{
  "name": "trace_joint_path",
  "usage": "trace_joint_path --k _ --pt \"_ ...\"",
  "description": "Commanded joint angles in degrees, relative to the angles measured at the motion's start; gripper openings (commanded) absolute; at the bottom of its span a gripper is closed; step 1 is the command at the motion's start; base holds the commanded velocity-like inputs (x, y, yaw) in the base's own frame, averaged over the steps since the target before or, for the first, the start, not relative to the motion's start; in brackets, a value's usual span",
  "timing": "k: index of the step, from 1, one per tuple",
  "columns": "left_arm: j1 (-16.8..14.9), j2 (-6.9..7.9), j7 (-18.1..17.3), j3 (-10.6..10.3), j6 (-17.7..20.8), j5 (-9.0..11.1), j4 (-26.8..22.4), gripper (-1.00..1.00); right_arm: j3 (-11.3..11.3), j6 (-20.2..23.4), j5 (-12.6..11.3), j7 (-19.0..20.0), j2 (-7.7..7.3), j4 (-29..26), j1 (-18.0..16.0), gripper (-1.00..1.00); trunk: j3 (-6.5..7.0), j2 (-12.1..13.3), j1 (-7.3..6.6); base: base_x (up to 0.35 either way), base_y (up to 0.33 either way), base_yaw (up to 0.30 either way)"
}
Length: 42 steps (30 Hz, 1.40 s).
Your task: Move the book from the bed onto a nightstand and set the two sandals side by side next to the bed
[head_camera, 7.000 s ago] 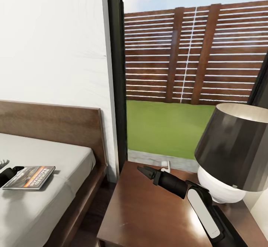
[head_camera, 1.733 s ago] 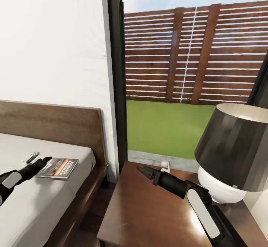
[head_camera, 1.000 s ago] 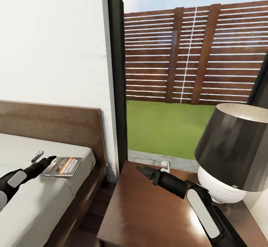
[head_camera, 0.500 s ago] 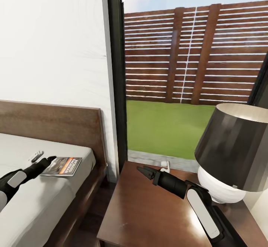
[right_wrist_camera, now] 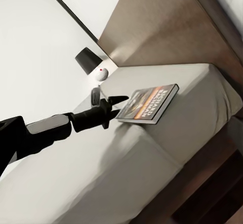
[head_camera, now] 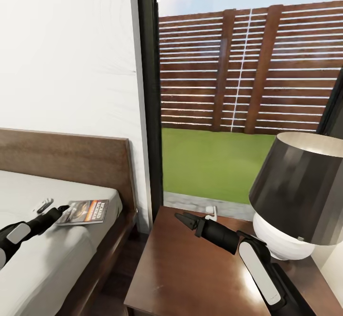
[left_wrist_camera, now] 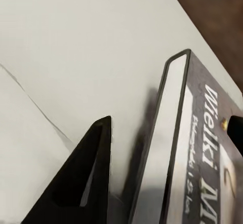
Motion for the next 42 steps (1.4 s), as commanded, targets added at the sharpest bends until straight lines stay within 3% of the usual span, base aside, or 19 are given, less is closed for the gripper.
trace_joint_path --k 1,10,17,27,35,42 --pt "-0.02 0.11 -0.06 -0.29 0.34 0.44 0.01 1.0 0.04 0.44 -0.54 -0.13 -0.02 -0.02 -0.03 1.0 -0.06 -0.02 -0.01 0.0 0.0 0.0" --pt "-0.02 2.43 -0.12 -0.09 0.77 0.87 0.02 1.0 0.13 0.39 -0.54 -0.13 0.01 -0.02 -0.02 1.0 -0.06 -0.02 -0.01 0.0 0.0 0.0" --pt "-0.02 5.1 -0.48 0.27 0.9 1.17 0.02 1.0 0.17 0.39 -0.54 -0.13 0.01 -0.02 -0.03 1.0 -0.06 -0.02 -0.01 0.0 0.0 0.0" --pt "-0.02 9.36 -5.36 0.77 2.51 1.3 0.02 1.0 0.22 0.36 -0.48 -0.13 0.01 -0.02 -0.04 1.0 -0.06 -0.02 -0.01 0.0 0.0 0.0" --pt "-0.02 12.28 -8.44 4.46 8.05 1.33 -0.14 1.0 1.07 0.34 -0.45 -0.19 0.03 0.04 -0.03 1.0 -0.06 -0.02 -0.01 0.0 0.0 0.0" --pt "-0.02 13.57 -12.34 7.03 13.47 1.15 -1.68 1.0 2.02 0.23 -0.43 -0.73 0.02 0.06 -0.07 1.0 -0.06 -0.02 -0.01 0.0 0.0 0.0"
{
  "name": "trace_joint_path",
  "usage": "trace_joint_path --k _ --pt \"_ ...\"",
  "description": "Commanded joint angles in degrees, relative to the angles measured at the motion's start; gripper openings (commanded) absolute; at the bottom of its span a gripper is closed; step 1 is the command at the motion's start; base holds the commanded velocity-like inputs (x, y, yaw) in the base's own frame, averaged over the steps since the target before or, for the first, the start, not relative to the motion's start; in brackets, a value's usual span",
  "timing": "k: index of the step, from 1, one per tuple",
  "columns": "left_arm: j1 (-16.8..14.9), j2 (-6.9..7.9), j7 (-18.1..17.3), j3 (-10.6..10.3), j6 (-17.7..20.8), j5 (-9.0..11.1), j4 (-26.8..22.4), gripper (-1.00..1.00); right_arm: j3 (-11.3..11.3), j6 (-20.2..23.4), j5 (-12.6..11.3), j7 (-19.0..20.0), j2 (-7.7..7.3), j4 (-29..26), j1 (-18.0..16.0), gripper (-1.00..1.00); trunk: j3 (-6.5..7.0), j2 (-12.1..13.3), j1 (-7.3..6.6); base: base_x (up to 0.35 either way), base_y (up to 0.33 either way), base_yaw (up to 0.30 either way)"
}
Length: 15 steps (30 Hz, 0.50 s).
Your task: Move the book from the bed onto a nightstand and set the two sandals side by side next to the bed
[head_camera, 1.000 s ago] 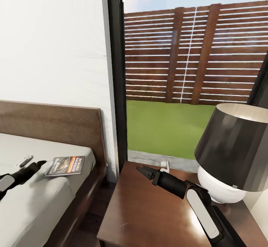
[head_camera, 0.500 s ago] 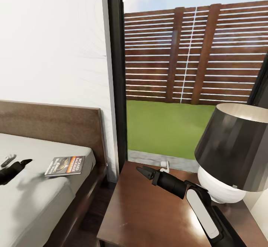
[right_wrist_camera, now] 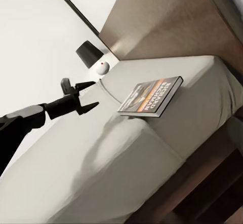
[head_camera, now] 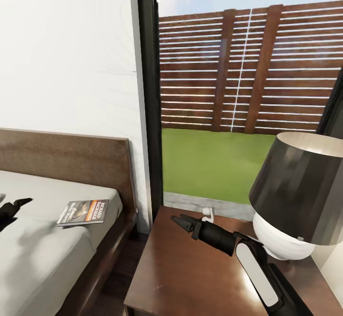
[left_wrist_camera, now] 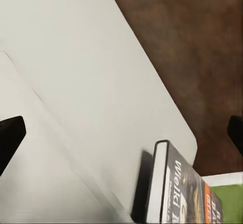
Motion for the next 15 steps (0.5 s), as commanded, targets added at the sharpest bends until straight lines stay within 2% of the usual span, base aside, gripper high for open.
trace_joint_path --k 1,8,15 --pt "-0.04 0.17 -0.65 0.64 1.27 -0.12 -0.3 1.0 0.14 0.43 -0.53 -0.31 -0.04 0.0 -0.04 1.0 -0.06 -0.02 -0.01 0.0 0.0 0.0" --pt "-0.04 1.41 -2.7 1.17 5.12 -0.1 -1.28 1.0 0.34 0.32 -0.53 -1.52 -0.01 0.15 -0.03 1.0 -0.06 -0.02 -0.01 0.0 0.0 0.0" --pt "-0.04 2.78 -3.15 1.25 6.89 -0.03 -1.54 1.0 0.53 0.24 -0.61 -2.0 0.03 1.71 -0.03 1.0 -0.06 -0.02 -0.01 0.0 0.0 0.0"
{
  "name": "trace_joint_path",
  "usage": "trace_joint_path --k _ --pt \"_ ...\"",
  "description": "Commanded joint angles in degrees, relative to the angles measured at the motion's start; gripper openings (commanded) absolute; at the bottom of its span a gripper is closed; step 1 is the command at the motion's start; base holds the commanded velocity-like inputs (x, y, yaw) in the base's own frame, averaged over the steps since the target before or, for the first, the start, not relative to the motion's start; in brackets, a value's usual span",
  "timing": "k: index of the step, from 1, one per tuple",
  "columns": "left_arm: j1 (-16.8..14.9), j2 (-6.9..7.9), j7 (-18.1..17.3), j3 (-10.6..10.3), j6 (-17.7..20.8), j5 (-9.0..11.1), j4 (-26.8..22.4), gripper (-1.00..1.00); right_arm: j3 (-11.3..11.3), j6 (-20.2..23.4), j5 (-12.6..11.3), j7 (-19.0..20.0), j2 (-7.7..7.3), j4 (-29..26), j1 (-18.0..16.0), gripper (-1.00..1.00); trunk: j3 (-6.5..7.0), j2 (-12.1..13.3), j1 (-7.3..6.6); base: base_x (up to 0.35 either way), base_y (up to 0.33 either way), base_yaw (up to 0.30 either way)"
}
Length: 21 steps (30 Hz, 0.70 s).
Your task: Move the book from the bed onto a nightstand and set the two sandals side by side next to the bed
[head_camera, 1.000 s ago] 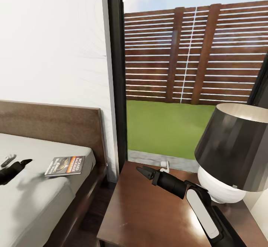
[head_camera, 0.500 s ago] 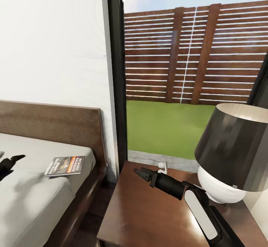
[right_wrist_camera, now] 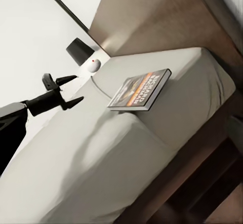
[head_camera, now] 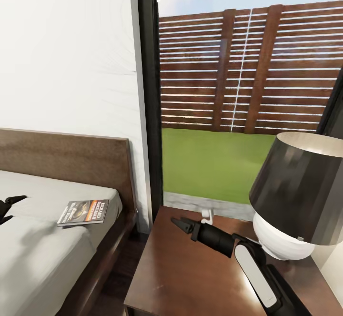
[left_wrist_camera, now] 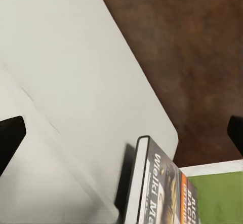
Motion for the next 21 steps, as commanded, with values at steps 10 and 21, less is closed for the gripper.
trace_joint_path --k 10,21 --pt "-0.04 1.74 -0.21 0.19 1.51 -0.6 -2.15 1.0 0.16 0.31 -0.82 -0.22 -0.02 1.75 -0.04 1.0 -0.06 -0.03 -0.01 0.0 0.0 0.0" --pt "-3.78 5.31 -1.58 0.93 2.94 -0.06 -5.72 1.0 -1.37 0.26 -0.82 0.27 0.08 0.82 -1.12 1.0 -0.06 -0.02 -0.01 0.0 0.0 0.0"
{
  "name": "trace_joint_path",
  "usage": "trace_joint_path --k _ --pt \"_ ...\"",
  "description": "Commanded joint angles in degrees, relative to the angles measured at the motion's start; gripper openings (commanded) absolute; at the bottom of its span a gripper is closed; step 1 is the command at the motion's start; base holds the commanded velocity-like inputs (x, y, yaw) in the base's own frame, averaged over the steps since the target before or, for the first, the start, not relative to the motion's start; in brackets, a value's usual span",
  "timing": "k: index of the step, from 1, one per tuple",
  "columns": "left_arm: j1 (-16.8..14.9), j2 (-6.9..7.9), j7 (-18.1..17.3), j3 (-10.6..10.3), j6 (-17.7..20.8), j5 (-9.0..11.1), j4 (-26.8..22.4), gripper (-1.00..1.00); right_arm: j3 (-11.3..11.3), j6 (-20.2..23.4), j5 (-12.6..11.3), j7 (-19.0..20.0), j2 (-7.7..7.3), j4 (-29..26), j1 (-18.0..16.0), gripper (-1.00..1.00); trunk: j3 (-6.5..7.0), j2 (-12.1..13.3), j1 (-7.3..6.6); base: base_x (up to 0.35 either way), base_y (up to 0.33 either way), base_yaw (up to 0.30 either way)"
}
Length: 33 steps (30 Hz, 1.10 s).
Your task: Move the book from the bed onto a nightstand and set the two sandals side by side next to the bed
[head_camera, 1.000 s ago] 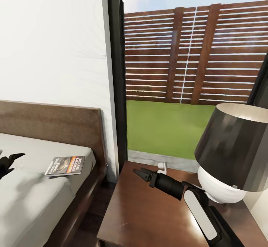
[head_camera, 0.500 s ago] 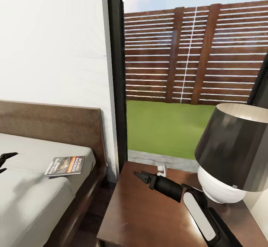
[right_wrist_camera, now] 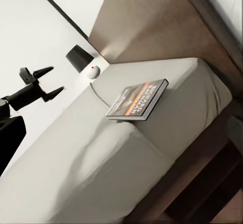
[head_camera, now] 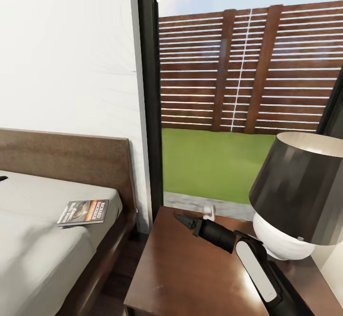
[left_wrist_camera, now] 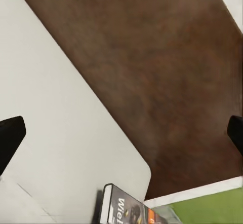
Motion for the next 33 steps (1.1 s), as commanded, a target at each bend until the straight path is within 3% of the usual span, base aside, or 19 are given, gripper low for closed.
trace_joint_path --k 1,7,28,33 --pt "-0.39 0.32 -0.1 0.17 0.36 0.0 -0.29 1.0 0.19 0.38 -0.56 -0.11 -0.08 0.31 0.0 1.0 -0.06 -0.02 -0.01 0.0 0.0 0.0" --pt "-2.43 2.27 -0.2 0.03 0.42 -0.06 -2.24 1.0 0.64 0.35 -0.63 -0.02 -0.2 2.24 0.11 1.0 -0.06 -0.02 -0.01 0.0 0.0 0.0" --pt "-9.32 2.7 -0.15 -0.01 2.65 -0.05 -3.71 1.0 0.05 0.19 -0.87 0.52 -0.32 4.9 0.14 1.0 -0.06 -0.02 -0.01 0.0 0.0 0.0" --pt "-9.32 2.7 -0.15 -0.02 2.86 -0.07 -3.71 1.0 -0.02 0.19 -0.89 0.49 -0.32 4.96 0.14 1.0 -0.06 -0.02 -0.01 0.0 0.0 0.0"
